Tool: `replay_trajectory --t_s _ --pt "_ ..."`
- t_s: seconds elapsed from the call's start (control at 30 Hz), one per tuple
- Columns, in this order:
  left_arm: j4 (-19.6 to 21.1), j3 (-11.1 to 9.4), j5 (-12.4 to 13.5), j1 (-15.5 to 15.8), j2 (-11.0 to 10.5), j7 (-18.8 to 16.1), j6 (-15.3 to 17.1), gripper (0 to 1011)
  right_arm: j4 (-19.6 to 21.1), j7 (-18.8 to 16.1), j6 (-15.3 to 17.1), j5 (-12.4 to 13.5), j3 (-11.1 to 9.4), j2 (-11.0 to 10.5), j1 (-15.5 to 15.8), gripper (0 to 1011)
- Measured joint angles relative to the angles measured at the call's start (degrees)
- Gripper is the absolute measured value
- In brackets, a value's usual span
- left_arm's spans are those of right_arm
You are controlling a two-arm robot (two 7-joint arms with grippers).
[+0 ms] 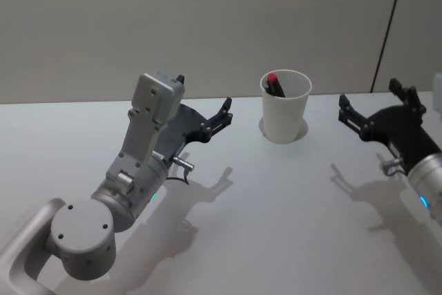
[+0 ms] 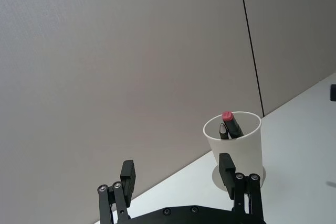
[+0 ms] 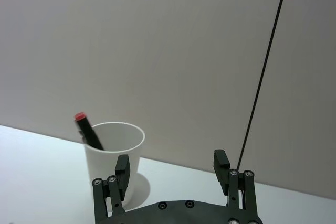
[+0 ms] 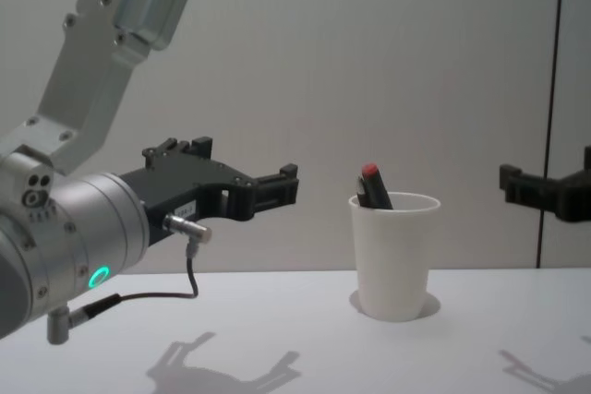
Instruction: Place the pen into the pen holder.
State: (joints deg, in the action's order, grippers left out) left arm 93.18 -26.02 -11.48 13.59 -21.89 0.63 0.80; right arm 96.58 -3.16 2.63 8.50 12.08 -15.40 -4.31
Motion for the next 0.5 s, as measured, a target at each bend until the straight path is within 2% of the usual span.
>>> replay_trajectory --t_s 0.3,0.5 --pt "0.00 0.00 0.00 0.00 0.00 0.00 0.00 1000 3.56 -0.51 -0.54 6.05 0.70 -2.98 3.89 1002" --pt "0.00 0.00 0.00 0.00 0.00 0.00 0.00 1000 4.55 -0.67 -0.68 7.80 0.89 -3.87 5.04 1001"
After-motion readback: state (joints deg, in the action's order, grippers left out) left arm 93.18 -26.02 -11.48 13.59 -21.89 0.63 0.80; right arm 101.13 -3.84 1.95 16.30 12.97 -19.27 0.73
